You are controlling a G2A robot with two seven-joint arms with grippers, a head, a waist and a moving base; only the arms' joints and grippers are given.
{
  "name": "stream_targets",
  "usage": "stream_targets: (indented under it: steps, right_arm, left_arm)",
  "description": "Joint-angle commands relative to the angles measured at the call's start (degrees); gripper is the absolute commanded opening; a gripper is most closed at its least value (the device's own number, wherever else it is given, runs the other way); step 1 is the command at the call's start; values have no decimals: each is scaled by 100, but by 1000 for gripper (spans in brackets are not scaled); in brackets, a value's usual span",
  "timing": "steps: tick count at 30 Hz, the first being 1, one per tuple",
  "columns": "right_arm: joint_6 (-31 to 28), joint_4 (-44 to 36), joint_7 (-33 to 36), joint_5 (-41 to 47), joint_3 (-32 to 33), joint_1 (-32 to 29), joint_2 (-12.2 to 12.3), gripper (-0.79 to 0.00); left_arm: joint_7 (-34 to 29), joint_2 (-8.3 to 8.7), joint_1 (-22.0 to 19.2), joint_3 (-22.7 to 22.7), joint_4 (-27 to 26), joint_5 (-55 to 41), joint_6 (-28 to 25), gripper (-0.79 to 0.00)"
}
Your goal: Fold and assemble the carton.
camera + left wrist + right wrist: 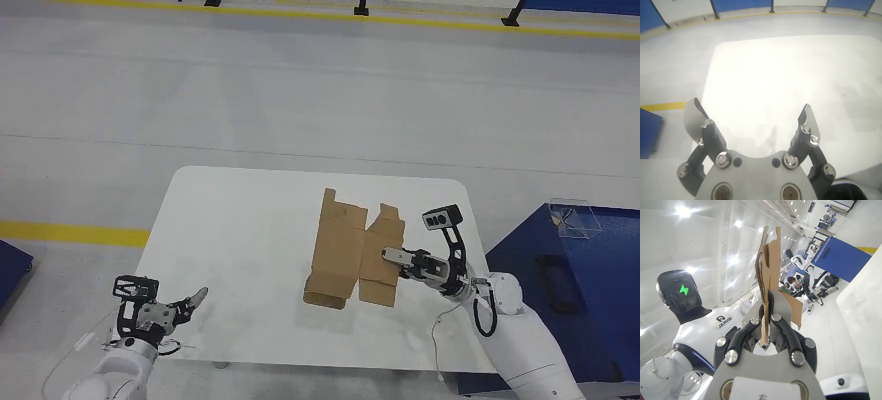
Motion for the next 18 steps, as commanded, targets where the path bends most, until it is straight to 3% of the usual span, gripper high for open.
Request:
stream_targets:
  steps: [1,5,9,12,18]
  right_arm:
    - [201,-22,3,-109,-38,-19,-3,-785]
    - [371,48,203,-368,-195,30,-24,-785]
    - [492,108,416,-647,-434,121,-61,-785]
    - [546,87,519,-739,-631,172,-103,-785]
    - [501,115,516,-977,-937,265,-183,-785]
  left_arm:
    - [-1872,51,-230,-273,-41,-2280,-654,0]
    - [-4174,160,-992,-702,276,-5489,-617,0]
    - [-5611,210,-1672,-640,990,-7825,-309,0]
    - [-6008,203,-1966,-310,1366,-8385,-320,0]
    - [-6338,164,-2275,595,1618,-8288,-304,0]
